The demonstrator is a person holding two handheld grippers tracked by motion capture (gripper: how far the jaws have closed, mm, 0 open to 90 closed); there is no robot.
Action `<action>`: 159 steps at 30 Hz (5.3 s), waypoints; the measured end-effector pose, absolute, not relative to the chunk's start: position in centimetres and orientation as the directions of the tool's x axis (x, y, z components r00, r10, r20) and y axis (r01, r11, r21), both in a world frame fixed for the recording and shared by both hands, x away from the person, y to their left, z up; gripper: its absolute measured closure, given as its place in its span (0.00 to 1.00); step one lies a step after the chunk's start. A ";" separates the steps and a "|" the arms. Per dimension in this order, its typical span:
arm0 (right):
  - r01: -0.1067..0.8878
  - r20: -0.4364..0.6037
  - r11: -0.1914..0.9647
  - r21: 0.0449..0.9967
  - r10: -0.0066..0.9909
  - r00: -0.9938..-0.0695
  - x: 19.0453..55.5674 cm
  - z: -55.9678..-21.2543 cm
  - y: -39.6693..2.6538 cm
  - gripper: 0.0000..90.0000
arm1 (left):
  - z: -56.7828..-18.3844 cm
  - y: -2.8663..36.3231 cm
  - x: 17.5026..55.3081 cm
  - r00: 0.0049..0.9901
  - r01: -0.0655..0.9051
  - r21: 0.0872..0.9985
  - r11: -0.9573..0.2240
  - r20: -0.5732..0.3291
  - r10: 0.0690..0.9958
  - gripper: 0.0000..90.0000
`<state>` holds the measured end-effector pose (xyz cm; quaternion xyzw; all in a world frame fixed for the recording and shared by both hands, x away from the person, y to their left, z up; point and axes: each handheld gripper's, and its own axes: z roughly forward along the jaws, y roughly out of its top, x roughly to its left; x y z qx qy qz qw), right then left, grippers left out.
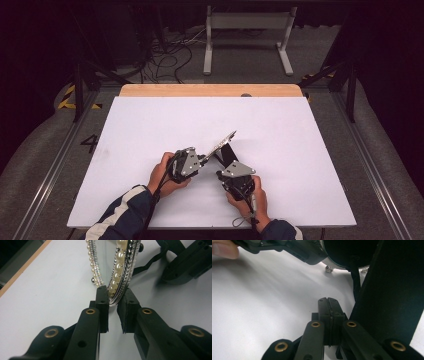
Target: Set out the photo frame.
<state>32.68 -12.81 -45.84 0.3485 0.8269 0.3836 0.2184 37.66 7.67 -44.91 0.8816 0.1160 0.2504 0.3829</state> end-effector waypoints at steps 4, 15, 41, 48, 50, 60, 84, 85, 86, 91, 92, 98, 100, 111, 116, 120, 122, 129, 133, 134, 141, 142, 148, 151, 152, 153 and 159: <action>0.412 -0.088 0.462 0.785 0.743 -0.664 32.9 -45.8 -13.1 1.00 | -44.9 7.6 37.6 0.847 0.006 0.730 -0.683 0.360 0.392 0.88; 0.415 -0.076 0.458 0.786 0.738 -0.670 33.0 -45.6 -13.7 1.00 | -45.0 7.8 38.1 0.858 0.030 0.805 -0.592 0.283 0.428 0.72; 0.449 -0.026 0.423 0.787 0.750 -0.661 33.2 -44.9 -15.2 1.00 | -44.4 7.0 36.7 0.860 -0.056 0.761 -0.646 0.365 0.356 0.85; 0.449 -0.038 0.430 0.783 0.754 -0.656 33.2 -44.9 -15.5 1.00 | -44.1 6.5 35.9 0.851 -0.055 0.745 -0.665 0.383 0.358 0.85; 0.449 -0.041 0.432 0.782 0.754 -0.655 33.2 -44.9 -15.8 1.00 | -44.1 6.3 35.6 0.850 -0.051 0.744 -0.666 0.383 0.362 0.85; 0.446 -0.042 0.435 0.782 0.751 -0.659 33.4 -44.9 -16.4 1.00 | -44.3 6.4 35.5 0.859 -0.013 0.774 -0.633 0.332 0.389 0.83; 0.441 -0.048 0.483 0.757 0.714 -0.698 34.1 -45.0 -17.4 1.00 | -45.3 6.1 36.1 0.862 0.016 0.756 -0.654 0.321 0.392 0.80; 0.438 -0.053 0.484 0.758 0.715 -0.698 34.1 -45.0 -17.4 1.00 | -45.4 6.1 36.0 0.865 0.020 0.761 -0.649 0.312 0.393 0.80; 0.427 -0.074 0.492 0.759 0.716 -0.694 34.2 -45.1 -17.4 1.00 | -45.3 6.0 36.1 0.867 0.014 0.763 -0.646 0.312 0.388 0.80; 0.418 -0.082 0.485 0.768 0.722 -0.687 34.6 -45.2 -18.0 1.00 | -45.4 5.9 36.1 0.872 0.022 0.772 -0.635 0.296 0.390 0.81; 0.417 -0.078 0.481 0.771 0.722 -0.688 34.7 -45.3 -18.1 1.00 | -45.5 5.9 36.1 0.873 0.023 0.775 -0.632 0.293 0.391 0.81; 0.420 -0.069 0.470 0.776 0.726 -0.684 35.1 -45.3 -18.4 1.00 | -45.5 5.9 36.3 0.879 0.029 0.777 -0.629 0.280 0.386 0.81; 0.422 -0.069 0.468 0.777 0.728 -0.682 35.2 -45.3 -18.4 1.00 | -45.5 5.9 36.3 0.882 0.029 0.776 -0.630 0.276 0.381 0.82; 0.438 -0.069 0.457 0.774 0.749 -0.659 35.6 -45.3 -18.8 1.00 | -44.7 7.7 36.4 0.887 0.032 0.789 -0.614 0.260 0.381 0.74; 0.440 -0.064 0.454 0.775 0.749 -0.660 35.6 -45.3 -18.8 0.97 | -44.2 9.9 36.5 0.879 0.062 0.800 -0.597 0.239 0.413 0.65; 0.459 -0.028 0.432 0.777 0.751 -0.660 35.4 -45.0 -18.7 0.96 | -44.1 11.7 36.3 0.868 0.088 0.791 -0.605 0.237 0.437 0.53; 0.449 -0.026 0.429 0.784 0.744 -0.667 35.1 -44.7 -18.6 0.95 | -44.1 12.8 36.1 0.863 0.104 0.792 -0.601 0.229 0.451 0.51; 0.420 -0.042 0.436 0.796 0.731 -0.681 34.3 -44.1 -17.9 0.89 | -44.6 16.5 35.2 0.818 0.179 0.801 -0.571 0.201 0.539 0.38; 0.395 -0.047 0.427 0.814 0.725 -0.687 33.8 -43.8 -17.2 0.77 | -45.2 18.3 34.5 0.794 0.235 0.795 -0.560 0.175 0.582 0.31; 0.395 -0.046 0.422 0.816 0.729 -0.683 33.7 -43.7 -17.1 0.75 | -45.2 18.6 34.3 0.790 0.238 0.791 -0.563 0.179 0.586 0.30; 0.384 -0.019 0.368 0.847 0.742 -0.670 33.2 -43.6 -16.0 0.61 | -45.2 19.2 34.0 0.776 0.253 0.797 -0.549 0.173 0.607 0.27; 0.385 -0.011 0.358 0.851 0.744 -0.668 33.3 -43.7 -15.8 0.59 | -45.2 19.2 34.0 0.776 0.256 0.794 -0.551 0.171 0.607 0.27; 0.389 -0.001 0.331 0.860 0.763 -0.646 33.6 -44.0 -14.3 0.52 | -45.4 18.8 34.0 0.776 0.246 0.790 -0.561 0.186 0.602 0.26; 0.395 0.005 0.319 0.861 0.772 -0.635 33.9 -44.1 -14.0 0.52 | -45.3 18.7 33.9 0.770 0.237 0.785 -0.572 0.207 0.603 0.26; 0.396 0.010 0.310 0.864 0.777 -0.629 34.0 -44.0 -14.0 0.52 | -45.3 18.7 33.9 0.770 0.237 0.785 -0.572 0.207 0.603 0.25; 0.403 0.021 0.298 0.866 0.781 -0.624 34.1 -43.9 -13.9 0.52 | -45.4 18.7 34.0 0.773 0.239 0.785 -0.572 0.202 0.601 0.25; 0.408 0.021 0.274 0.871 0.808 -0.589 34.7 -43.8 -13.5 0.54 | -45.6 18.3 34.0 0.786 0.232 0.770 -0.595 0.212 0.581 0.25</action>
